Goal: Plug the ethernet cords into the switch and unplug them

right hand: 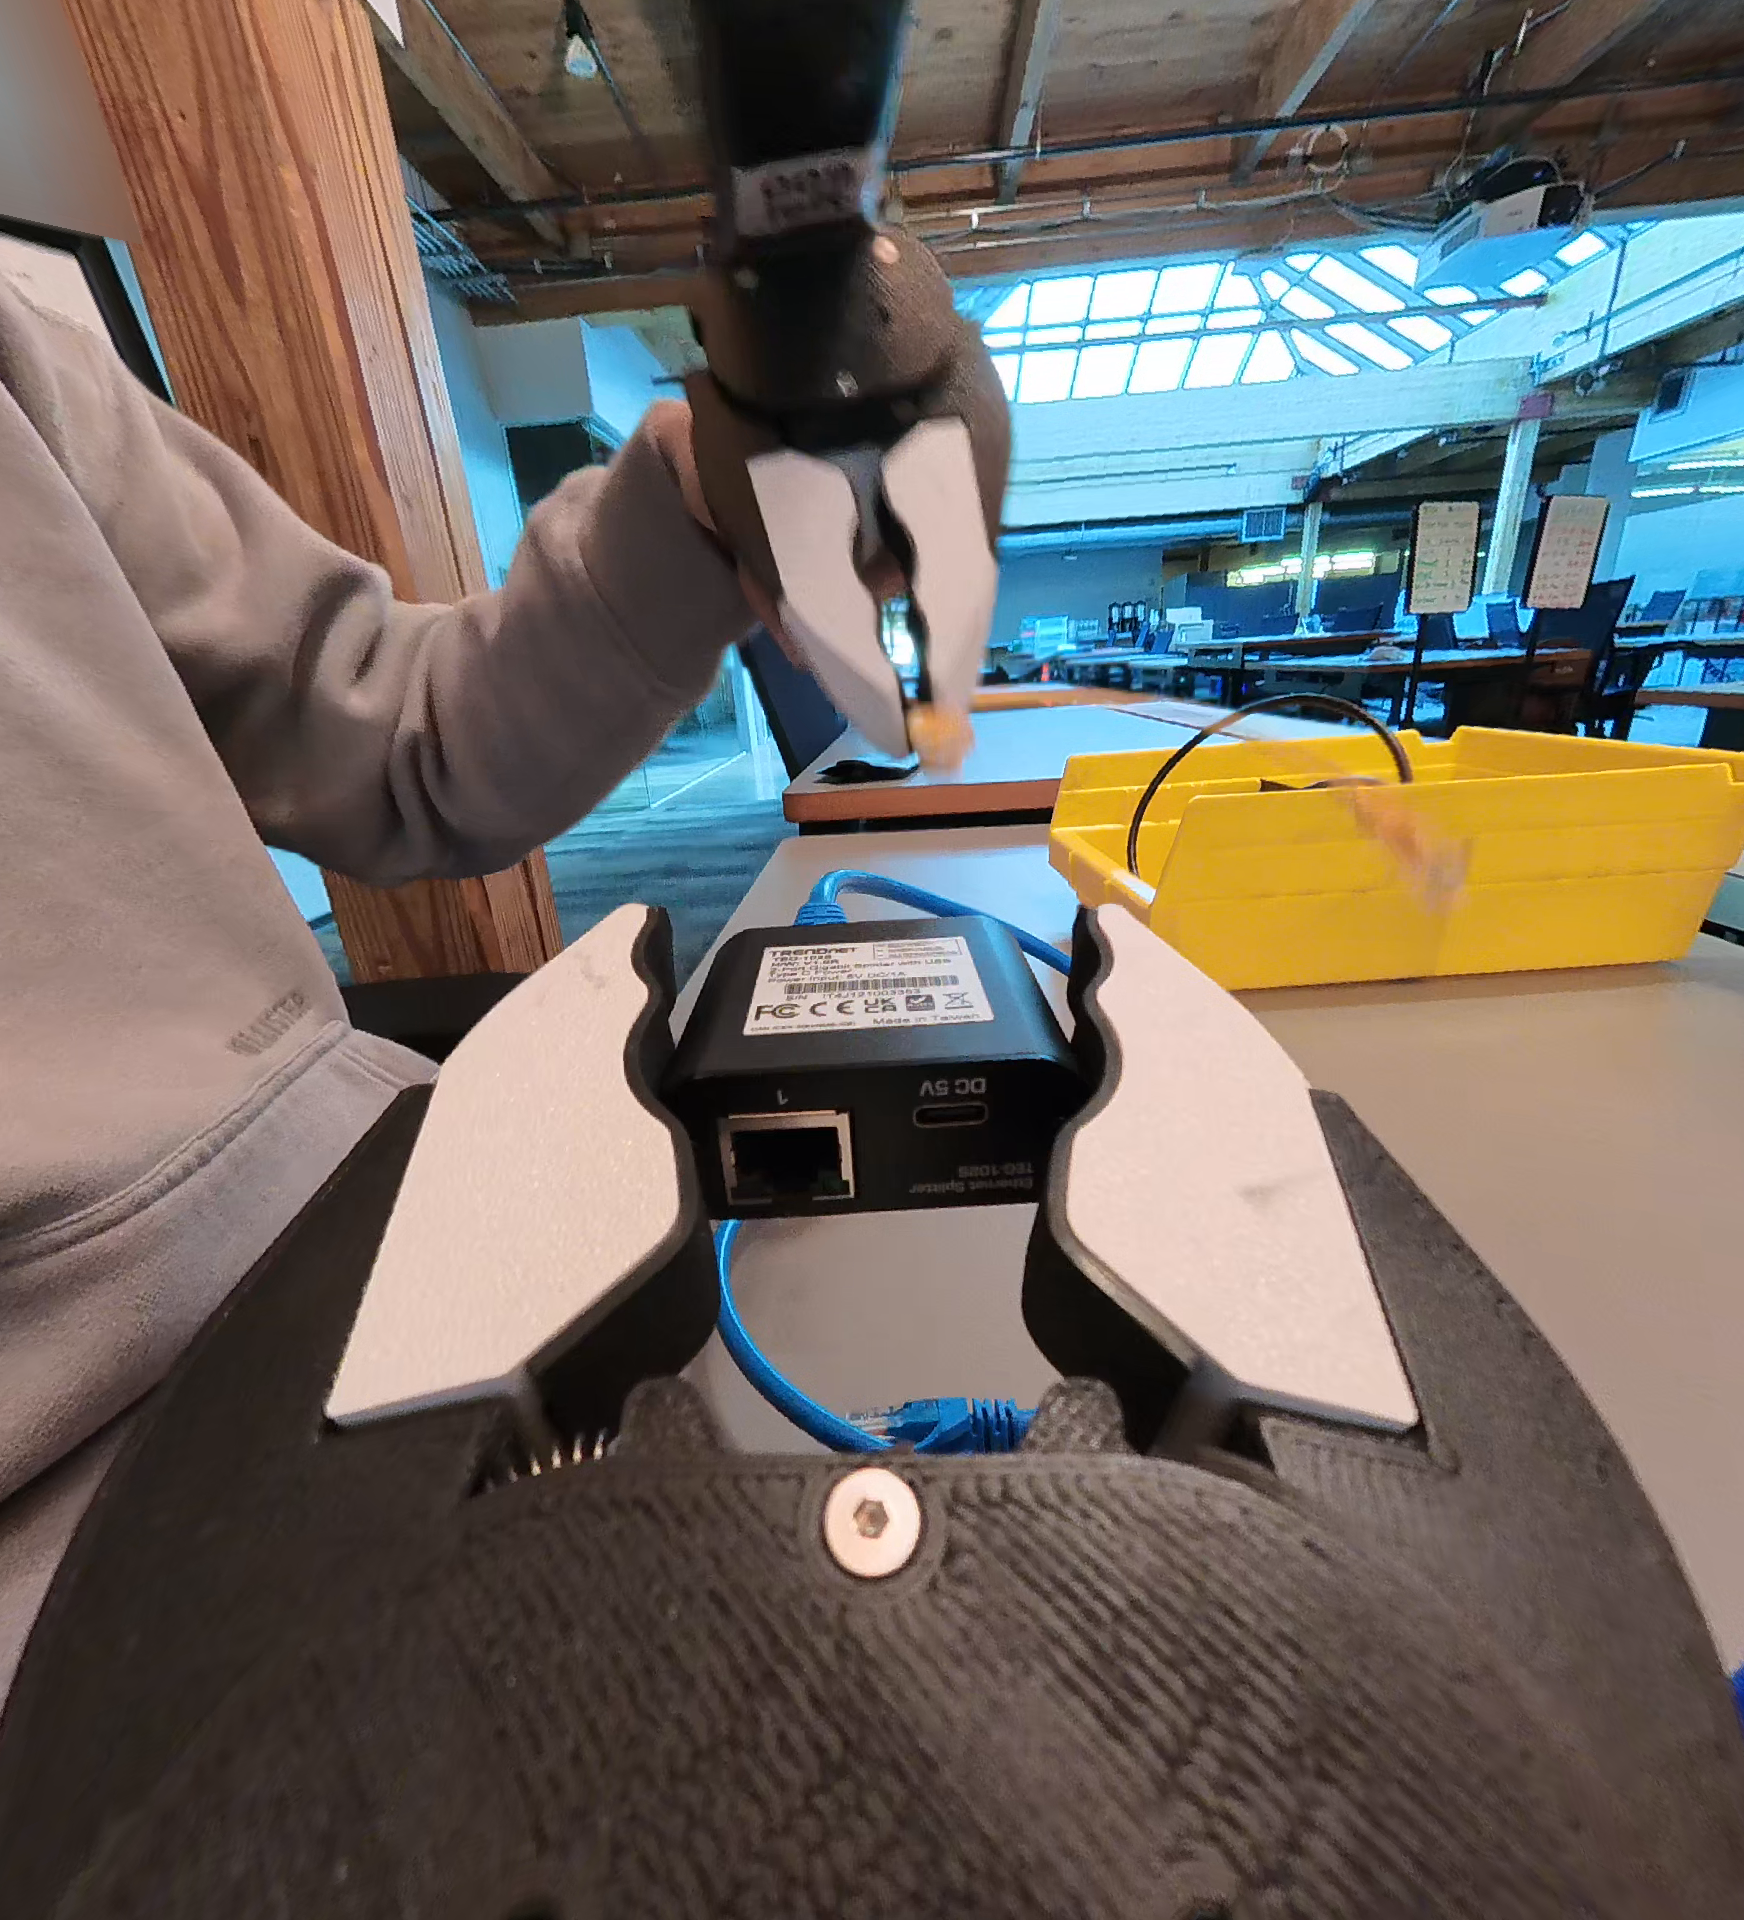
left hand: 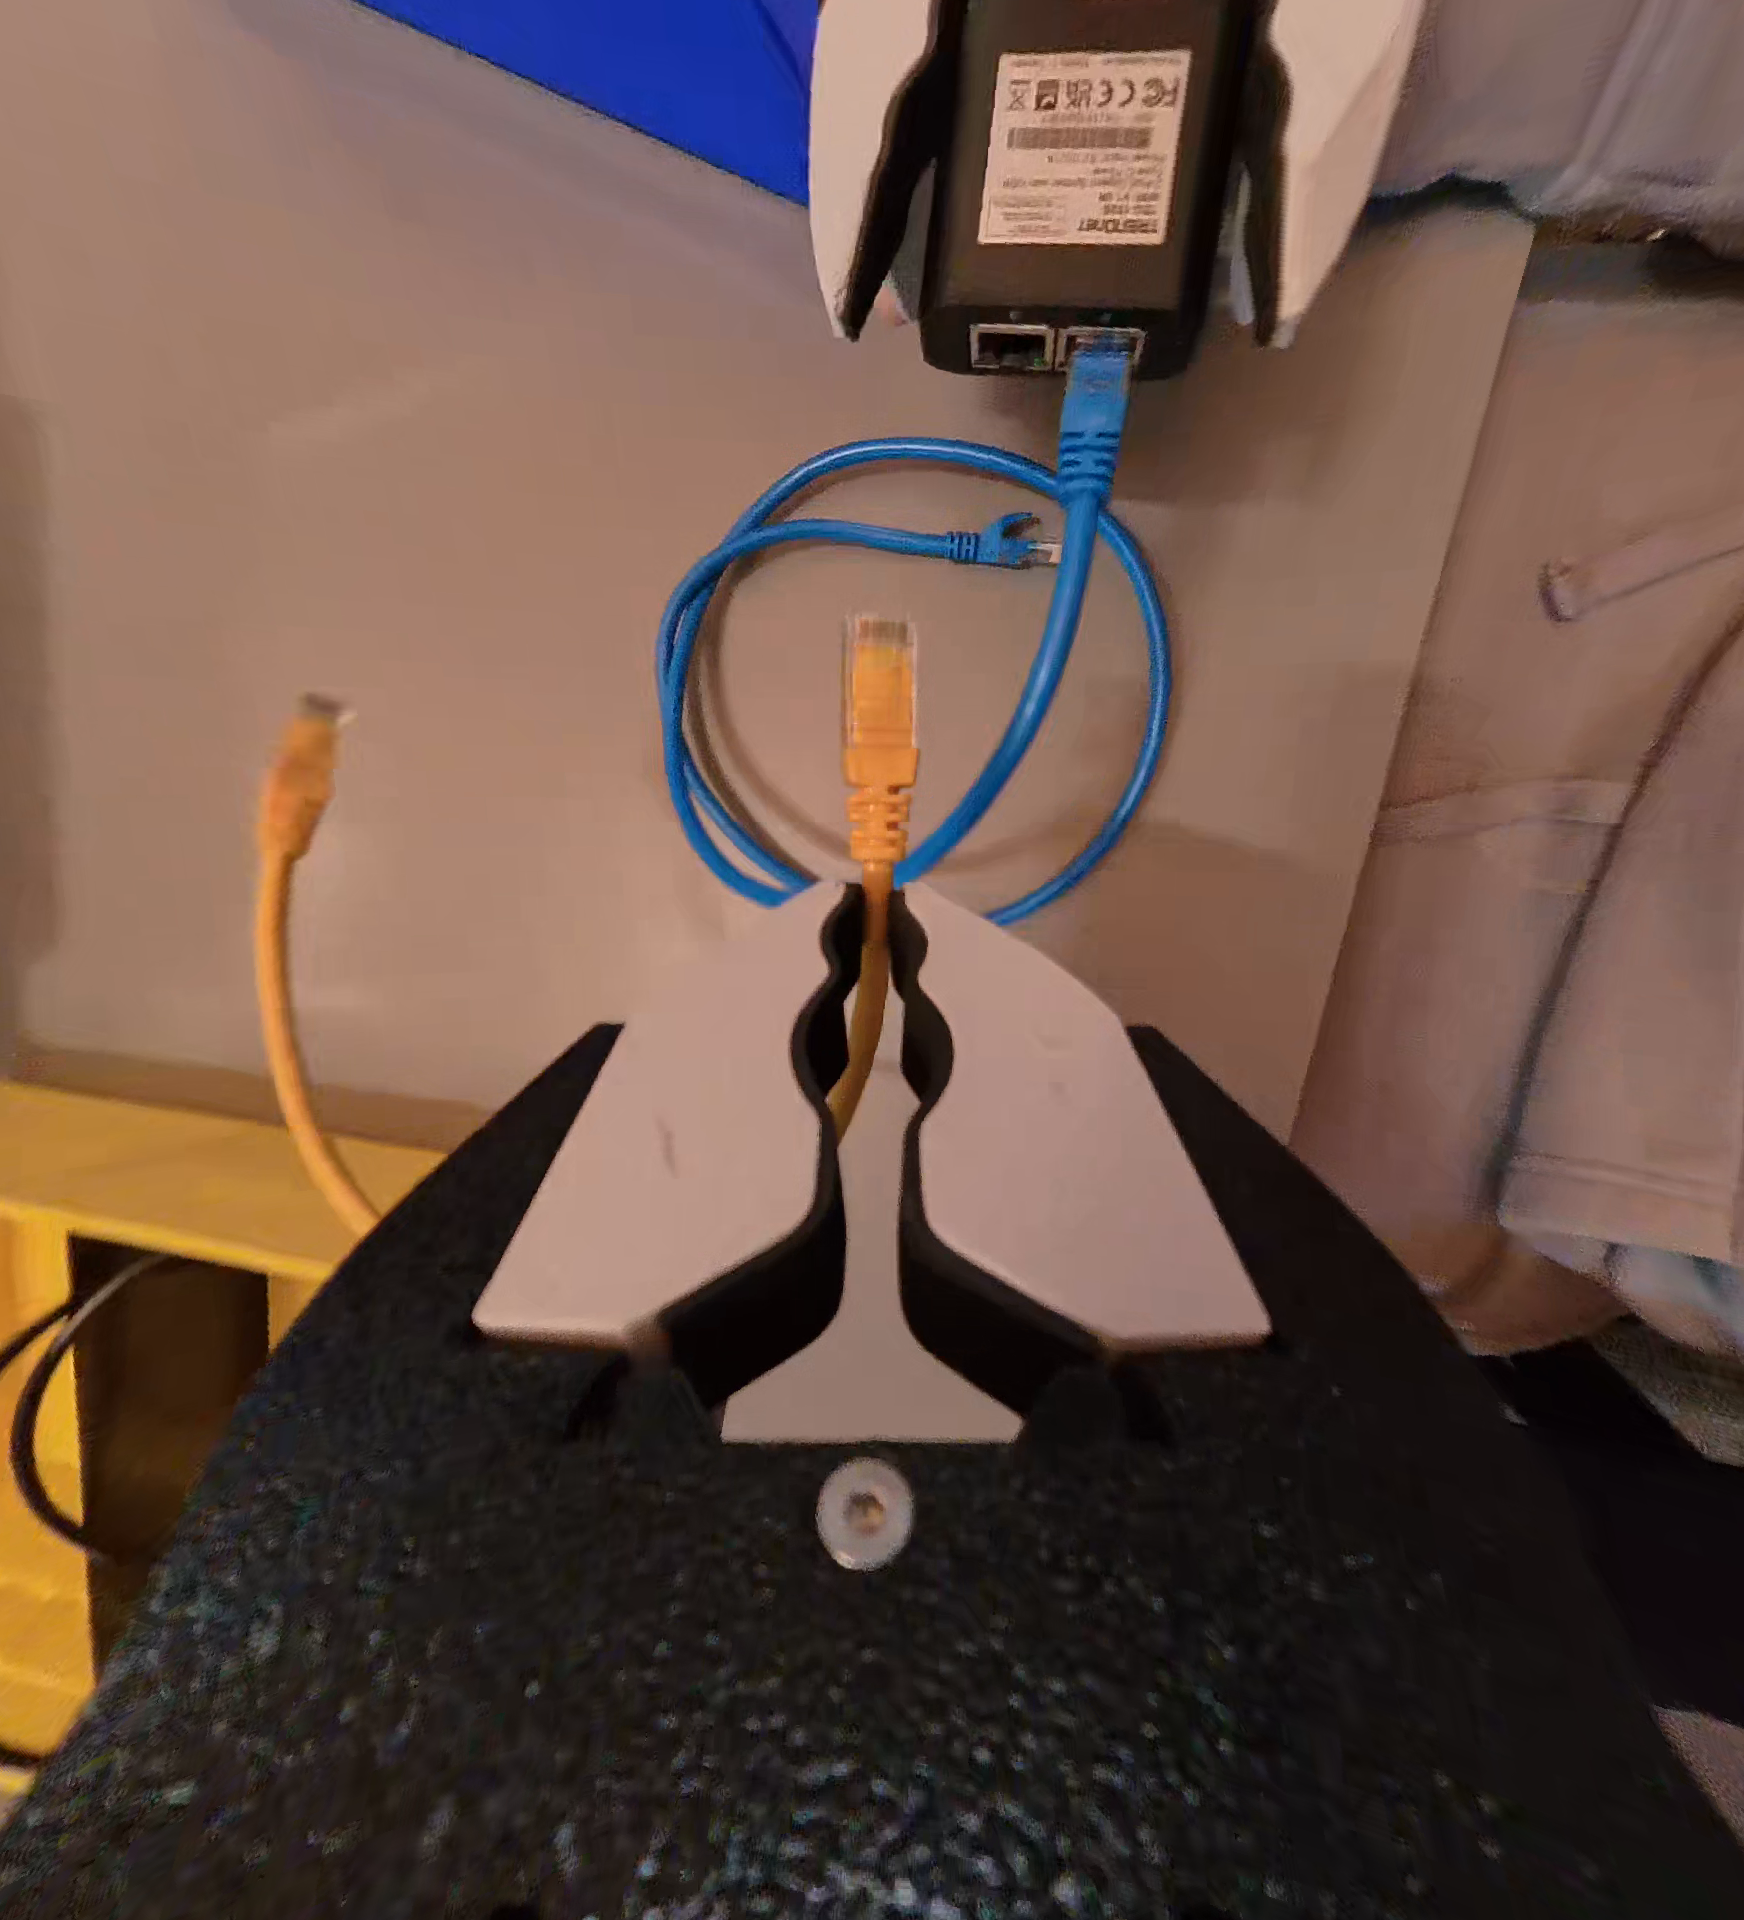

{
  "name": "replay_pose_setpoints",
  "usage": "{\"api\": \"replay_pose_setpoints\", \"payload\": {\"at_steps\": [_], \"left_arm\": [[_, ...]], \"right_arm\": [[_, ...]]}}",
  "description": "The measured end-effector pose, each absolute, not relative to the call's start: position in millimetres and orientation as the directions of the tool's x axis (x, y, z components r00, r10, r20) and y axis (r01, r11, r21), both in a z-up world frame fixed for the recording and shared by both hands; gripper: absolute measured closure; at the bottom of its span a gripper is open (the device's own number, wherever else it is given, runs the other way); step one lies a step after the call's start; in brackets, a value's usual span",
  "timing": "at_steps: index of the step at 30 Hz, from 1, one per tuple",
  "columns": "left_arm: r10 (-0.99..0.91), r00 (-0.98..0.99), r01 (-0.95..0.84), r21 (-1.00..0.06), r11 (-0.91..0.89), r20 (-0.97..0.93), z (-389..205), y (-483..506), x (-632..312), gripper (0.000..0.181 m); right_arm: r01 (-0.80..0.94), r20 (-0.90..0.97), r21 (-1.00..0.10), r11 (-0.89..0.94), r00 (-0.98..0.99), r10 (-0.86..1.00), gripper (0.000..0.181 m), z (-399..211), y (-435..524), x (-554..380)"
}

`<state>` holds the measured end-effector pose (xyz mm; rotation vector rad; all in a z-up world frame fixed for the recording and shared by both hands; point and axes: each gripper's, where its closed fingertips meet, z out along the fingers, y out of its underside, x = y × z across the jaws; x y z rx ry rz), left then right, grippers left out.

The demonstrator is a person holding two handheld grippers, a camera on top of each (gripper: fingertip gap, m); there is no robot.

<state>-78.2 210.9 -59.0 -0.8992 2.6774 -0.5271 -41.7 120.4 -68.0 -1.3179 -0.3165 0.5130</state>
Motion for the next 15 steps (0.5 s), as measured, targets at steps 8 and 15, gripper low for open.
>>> {"api": "replay_pose_setpoints", "payload": {"at_steps": [8, 15], "left_arm": [[-0.54, -0.842, -0.496, -0.372, 0.785, -0.017, -96, 173, -57, 0.177], [-0.517, -0.856, -0.48, -0.383, 0.789, 0.008, -95, 159, -55, 0.177]], "right_arm": [[-0.183, -0.064, -0.967, 0.176, 0.847, 0.528, 0.107, -67, 118, -41], [-0.178, -0.06, -0.969, 0.174, 0.846, 0.53, 0.107, -67, 119, -42]]}}
